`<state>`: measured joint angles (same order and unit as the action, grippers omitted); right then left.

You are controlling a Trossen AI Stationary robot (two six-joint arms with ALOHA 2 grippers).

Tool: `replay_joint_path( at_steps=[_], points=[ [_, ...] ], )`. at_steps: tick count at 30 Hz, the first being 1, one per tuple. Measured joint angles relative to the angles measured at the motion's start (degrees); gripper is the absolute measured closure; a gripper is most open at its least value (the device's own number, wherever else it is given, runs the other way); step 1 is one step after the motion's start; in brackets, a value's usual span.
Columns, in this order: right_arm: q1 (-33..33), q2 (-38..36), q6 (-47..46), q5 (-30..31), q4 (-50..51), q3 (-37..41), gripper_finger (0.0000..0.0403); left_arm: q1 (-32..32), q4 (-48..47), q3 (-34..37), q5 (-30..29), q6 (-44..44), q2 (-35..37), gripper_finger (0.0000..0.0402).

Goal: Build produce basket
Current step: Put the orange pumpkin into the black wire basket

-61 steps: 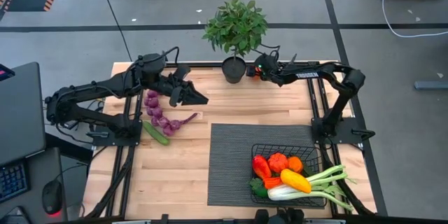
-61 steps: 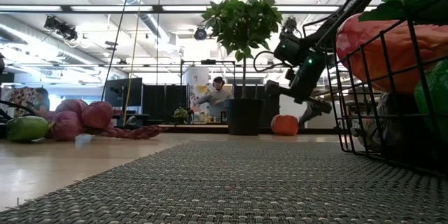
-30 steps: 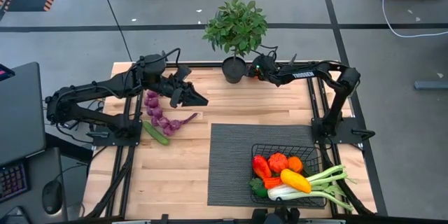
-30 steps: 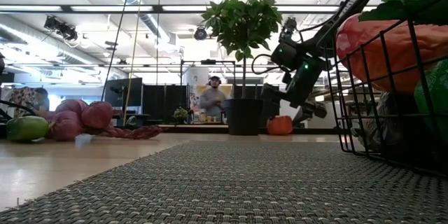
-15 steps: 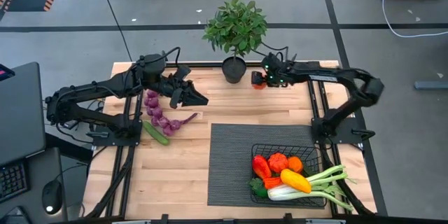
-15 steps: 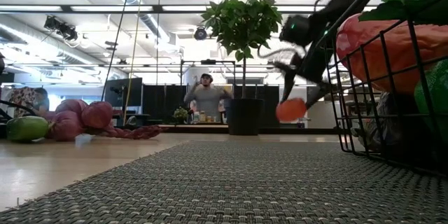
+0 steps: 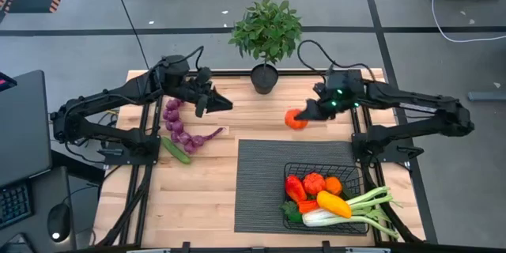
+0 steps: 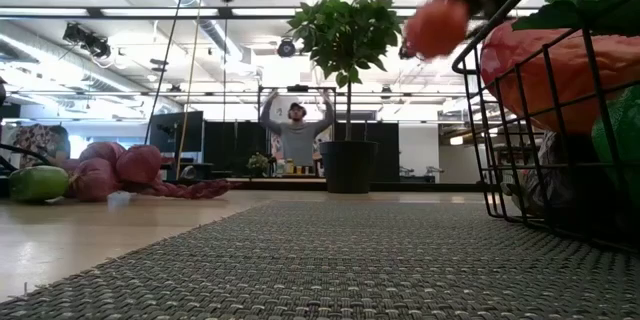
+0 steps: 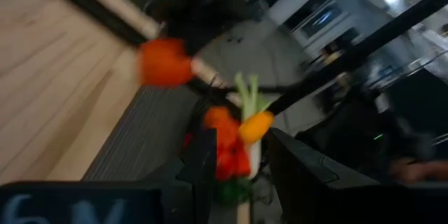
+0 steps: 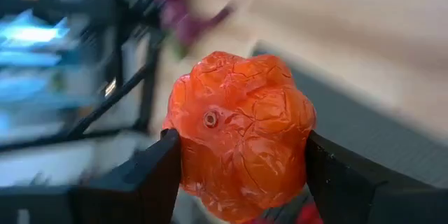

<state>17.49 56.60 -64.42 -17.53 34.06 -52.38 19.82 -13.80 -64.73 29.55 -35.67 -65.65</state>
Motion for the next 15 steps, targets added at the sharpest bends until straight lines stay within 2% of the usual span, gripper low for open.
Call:
replay_joint_path(
  at_steps=[4, 8, 12, 15],
  points=[
    [-9.0, -4.7, -5.9, -2.5, 1.6, 0.0, 0.0138, -0.9, -8.7, 0.0, 0.2, 3.3, 0.0, 0.0269],
    [-17.3, -7.0, -10.1, -6.7, 9.1, 0.0, 0.0136, -3.9, -14.9, 0.0, 0.2, 4.9, 0.0, 0.0269],
    [-23.6, -8.1, -10.7, -13.5, 18.5, 0.0, 0.0136, -9.0, -16.3, 0.0, -5.0, 4.5, -1.0, 0.0269],
    [-26.9, -8.7, -9.8, -16.2, 24.0, 0.0, 0.0136, -12.8, -15.4, 0.0, -8.9, 2.7, -3.0, 0.0269]
  ],
)
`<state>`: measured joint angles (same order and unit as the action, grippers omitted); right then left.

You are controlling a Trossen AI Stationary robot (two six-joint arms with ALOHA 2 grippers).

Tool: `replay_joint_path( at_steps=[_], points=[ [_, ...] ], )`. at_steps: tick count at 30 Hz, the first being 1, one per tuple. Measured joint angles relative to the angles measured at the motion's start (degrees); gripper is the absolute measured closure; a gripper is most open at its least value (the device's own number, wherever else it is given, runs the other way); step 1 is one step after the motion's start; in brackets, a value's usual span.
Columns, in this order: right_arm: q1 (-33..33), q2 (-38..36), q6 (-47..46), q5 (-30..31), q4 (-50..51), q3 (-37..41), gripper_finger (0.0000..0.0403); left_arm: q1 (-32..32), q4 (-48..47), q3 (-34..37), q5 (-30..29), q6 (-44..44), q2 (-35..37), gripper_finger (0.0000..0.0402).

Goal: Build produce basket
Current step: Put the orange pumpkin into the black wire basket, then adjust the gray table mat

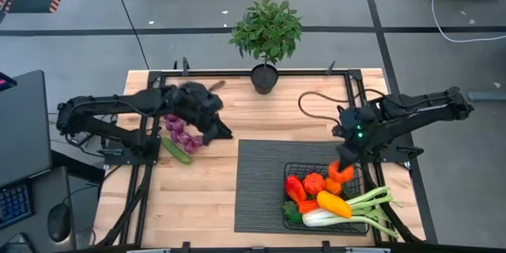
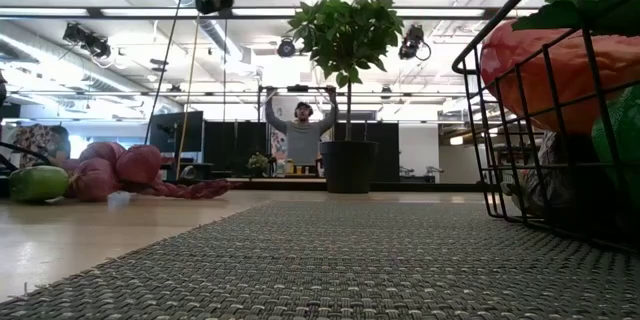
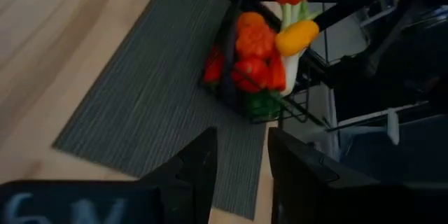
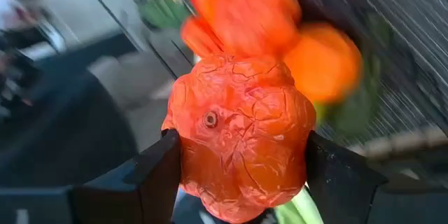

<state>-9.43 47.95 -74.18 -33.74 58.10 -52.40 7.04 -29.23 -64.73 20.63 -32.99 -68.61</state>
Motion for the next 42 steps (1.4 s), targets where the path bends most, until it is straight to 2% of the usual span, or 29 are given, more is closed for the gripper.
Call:
replay_joint_path(
  at_steps=[6, 10, 17, 24, 34, 42],
  points=[
    [-5.7, 0.4, 2.4, -2.1, 8.6, 0.0, 0.0136, -7.0, 5.0, -0.1, -6.0, -1.7, -8.2, 0.0269],
    [-8.2, 1.0, 2.9, 1.4, 13.5, 0.0, 0.0128, -9.1, 5.3, 0.0, -6.9, -0.6, -15.5, 0.0269],
    [-9.7, 1.2, 3.4, 8.8, 14.3, 0.0, 0.0066, -9.2, 5.9, 0.0, -6.9, -0.8, -24.1, 0.0269],
    [-9.8, 1.2, 3.4, 8.3, 13.9, 0.0, 0.0007, -10.3, 9.0, 0.0, -7.0, -0.4, -27.9, 0.0269],
    [-9.8, 1.2, 0.3, 10.4, 12.6, 0.0, 0.0029, -13.0, 10.0, 0.0, -10.0, -0.9, -35.5, 0.0269],
    [-9.8, 1.2, -1.5, 11.6, 8.4, 0.0, 0.0030, -15.2, 10.8, 0.0, -9.5, -2.4, -39.0, 0.0269]
  ],
)
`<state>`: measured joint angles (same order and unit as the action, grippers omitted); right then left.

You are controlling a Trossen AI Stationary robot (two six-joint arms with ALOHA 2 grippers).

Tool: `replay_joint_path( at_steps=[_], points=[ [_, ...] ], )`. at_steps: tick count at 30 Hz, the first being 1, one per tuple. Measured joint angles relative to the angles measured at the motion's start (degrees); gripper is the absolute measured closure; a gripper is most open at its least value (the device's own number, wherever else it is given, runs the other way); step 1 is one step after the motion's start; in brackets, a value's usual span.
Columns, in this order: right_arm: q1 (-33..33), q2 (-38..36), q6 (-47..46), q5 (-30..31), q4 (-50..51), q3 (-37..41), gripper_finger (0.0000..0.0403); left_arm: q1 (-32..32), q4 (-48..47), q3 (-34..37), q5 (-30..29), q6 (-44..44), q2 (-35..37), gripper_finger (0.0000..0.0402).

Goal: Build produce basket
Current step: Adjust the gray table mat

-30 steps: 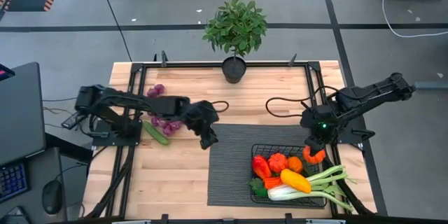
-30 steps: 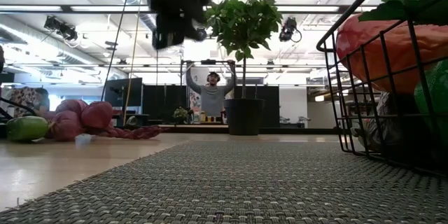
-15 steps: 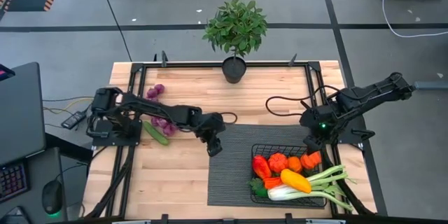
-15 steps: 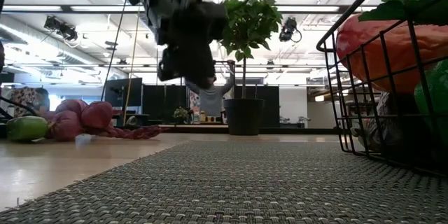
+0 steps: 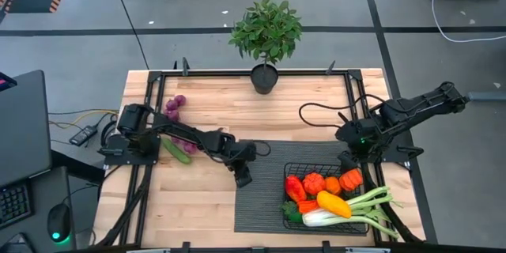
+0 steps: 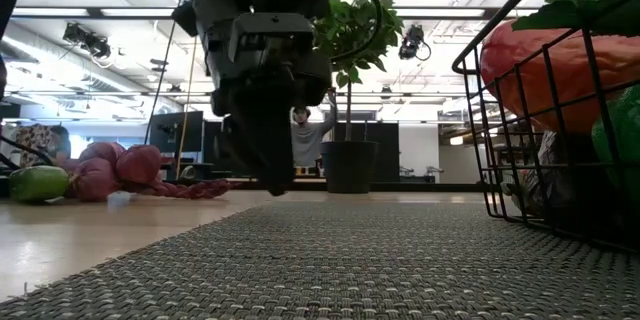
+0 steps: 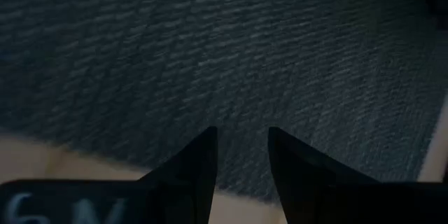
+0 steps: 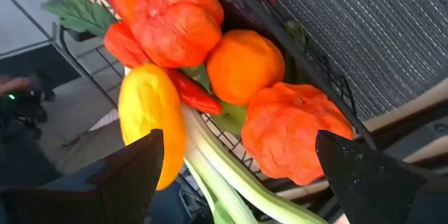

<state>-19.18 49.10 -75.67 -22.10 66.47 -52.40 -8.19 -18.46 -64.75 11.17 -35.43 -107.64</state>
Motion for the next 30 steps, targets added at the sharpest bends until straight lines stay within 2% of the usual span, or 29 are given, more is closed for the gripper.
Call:
replay_joint_path(
  at_steps=[15, 25, 30],
  points=[
    [0.0, 0.0, 0.6, 1.7, -1.3, 0.0, 0.0030, -7.3, 3.1, -0.1, -1.4, -4.4, -2.9, 0.0269],
    [0.0, 0.0, 0.8, 2.8, -1.3, 0.0, 0.0030, -10.3, 4.4, -0.1, -5.0, -8.5, -3.0, 0.0269],
    [0.0, 0.0, 0.8, 3.2, -1.3, 0.0, 0.0030, -10.4, 4.4, -0.1, -4.5, -10.0, -3.0, 0.0269]
  ],
)
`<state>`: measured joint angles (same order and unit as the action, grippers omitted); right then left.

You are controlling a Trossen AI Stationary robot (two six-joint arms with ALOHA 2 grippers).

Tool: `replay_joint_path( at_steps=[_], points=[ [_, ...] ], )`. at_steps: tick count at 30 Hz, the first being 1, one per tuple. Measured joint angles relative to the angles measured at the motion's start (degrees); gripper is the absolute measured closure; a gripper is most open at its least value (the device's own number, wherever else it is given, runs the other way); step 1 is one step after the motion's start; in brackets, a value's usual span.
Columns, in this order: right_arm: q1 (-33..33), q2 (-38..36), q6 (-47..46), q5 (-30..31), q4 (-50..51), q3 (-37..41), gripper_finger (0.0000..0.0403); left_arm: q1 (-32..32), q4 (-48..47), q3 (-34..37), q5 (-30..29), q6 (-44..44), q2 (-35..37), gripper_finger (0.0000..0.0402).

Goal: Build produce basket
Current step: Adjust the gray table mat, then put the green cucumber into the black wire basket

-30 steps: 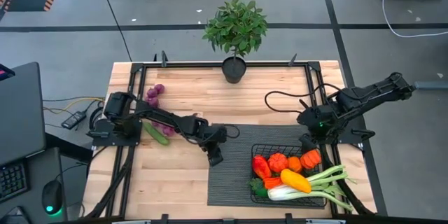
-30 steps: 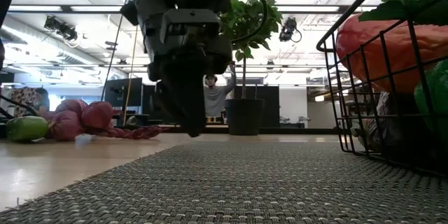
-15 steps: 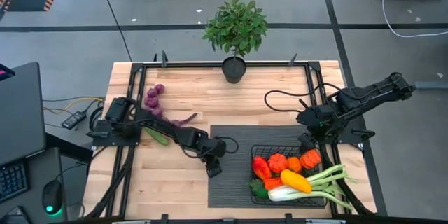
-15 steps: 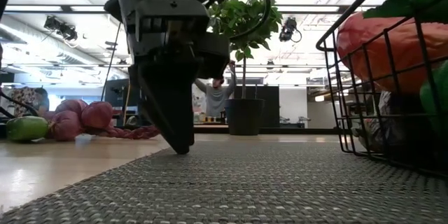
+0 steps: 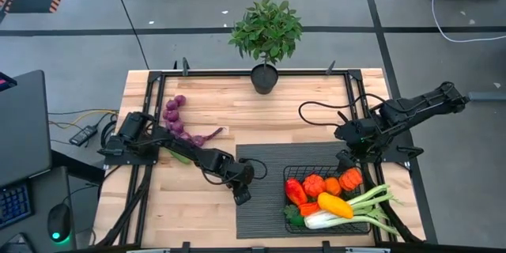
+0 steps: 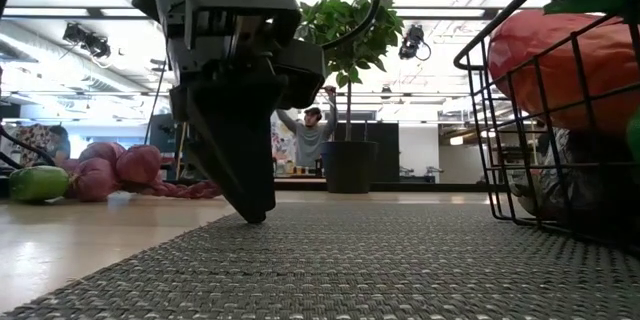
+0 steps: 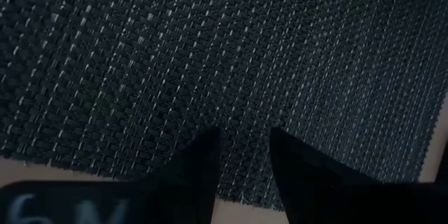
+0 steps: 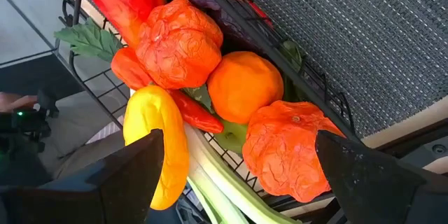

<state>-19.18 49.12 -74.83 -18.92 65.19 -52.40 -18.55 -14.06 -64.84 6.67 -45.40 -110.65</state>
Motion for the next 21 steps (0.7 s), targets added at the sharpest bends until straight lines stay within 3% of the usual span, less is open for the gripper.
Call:
replay_joint_path(
  at_steps=[8, 13, 21],
  points=[
    [0.0, 0.0, -1.0, 0.0, 0.0, 0.0, 0.0030, 0.1, -1.5, 0.0, 1.6, 0.8, 0.2, 0.0269],
    [0.0, 0.0, -3.3, -0.2, 0.0, 0.0, 0.0030, 2.3, -3.5, 0.3, 6.6, 0.9, 1.5, 0.0269],
    [0.0, 0.0, -3.4, -0.2, 0.0, 0.0, 0.0030, 5.9, -3.3, 0.3, 8.2, 4.0, 10.8, 0.0269]
  ],
)
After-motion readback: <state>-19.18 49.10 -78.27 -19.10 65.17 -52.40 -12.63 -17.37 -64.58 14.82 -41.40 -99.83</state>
